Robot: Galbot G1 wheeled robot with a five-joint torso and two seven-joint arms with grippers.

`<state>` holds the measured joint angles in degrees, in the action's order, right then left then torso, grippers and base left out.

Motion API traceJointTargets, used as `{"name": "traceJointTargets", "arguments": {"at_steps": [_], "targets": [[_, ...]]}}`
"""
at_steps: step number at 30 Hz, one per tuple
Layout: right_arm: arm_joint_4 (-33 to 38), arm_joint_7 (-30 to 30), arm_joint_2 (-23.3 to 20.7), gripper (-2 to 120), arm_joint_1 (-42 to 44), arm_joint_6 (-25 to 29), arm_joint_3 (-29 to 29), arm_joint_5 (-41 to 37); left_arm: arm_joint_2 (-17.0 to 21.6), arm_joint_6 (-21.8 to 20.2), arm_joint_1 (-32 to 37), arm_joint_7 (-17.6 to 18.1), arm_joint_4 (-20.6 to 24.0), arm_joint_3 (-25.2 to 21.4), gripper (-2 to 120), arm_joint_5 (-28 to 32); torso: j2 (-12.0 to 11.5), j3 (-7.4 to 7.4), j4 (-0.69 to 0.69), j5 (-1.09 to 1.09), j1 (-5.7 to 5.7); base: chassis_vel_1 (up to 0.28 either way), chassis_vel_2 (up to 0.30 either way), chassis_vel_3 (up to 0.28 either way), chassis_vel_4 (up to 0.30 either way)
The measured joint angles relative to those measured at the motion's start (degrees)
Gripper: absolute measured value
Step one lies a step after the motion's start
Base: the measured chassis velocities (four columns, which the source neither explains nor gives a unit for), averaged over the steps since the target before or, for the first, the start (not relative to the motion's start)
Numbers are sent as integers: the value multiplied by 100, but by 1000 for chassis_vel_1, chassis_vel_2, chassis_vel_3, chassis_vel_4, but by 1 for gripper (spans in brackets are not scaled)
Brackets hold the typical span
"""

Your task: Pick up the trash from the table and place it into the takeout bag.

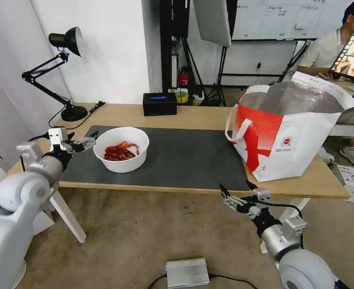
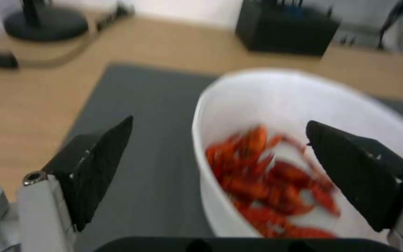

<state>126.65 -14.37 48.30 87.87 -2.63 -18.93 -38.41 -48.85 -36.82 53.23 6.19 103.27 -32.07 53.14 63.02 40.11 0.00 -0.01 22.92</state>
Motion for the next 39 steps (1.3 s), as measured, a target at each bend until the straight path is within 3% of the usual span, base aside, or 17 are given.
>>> {"name": "traceJointTargets", "arguments": {"at_steps": [4, 6, 19, 39], "targets": [[0, 1, 0, 100, -1, 0, 0, -1, 27, -522, -390, -34, -316, 225, 100, 67, 0, 0, 0, 1, 0, 0, 0, 0, 0], [0, 2, 0, 100, -1, 0, 0, -1, 35, -594, -565, -40, -441, 364, 100, 9, 0, 0, 0, 1, 0, 0, 0, 0, 0], [0, 3, 0, 100, -1, -1, 0, -1, 80, -573, -974, 102, -949, 856, 100, -324, 1, 0, 0, 1, 0, 0, 0, 0, 0], [0, 3, -1, 100, -1, -2, 0, -2, 119, -541, -882, 140, -953, 905, 100, 69, 1, -1, 0, 1, -1, 0, 0, 0, 0]]}}
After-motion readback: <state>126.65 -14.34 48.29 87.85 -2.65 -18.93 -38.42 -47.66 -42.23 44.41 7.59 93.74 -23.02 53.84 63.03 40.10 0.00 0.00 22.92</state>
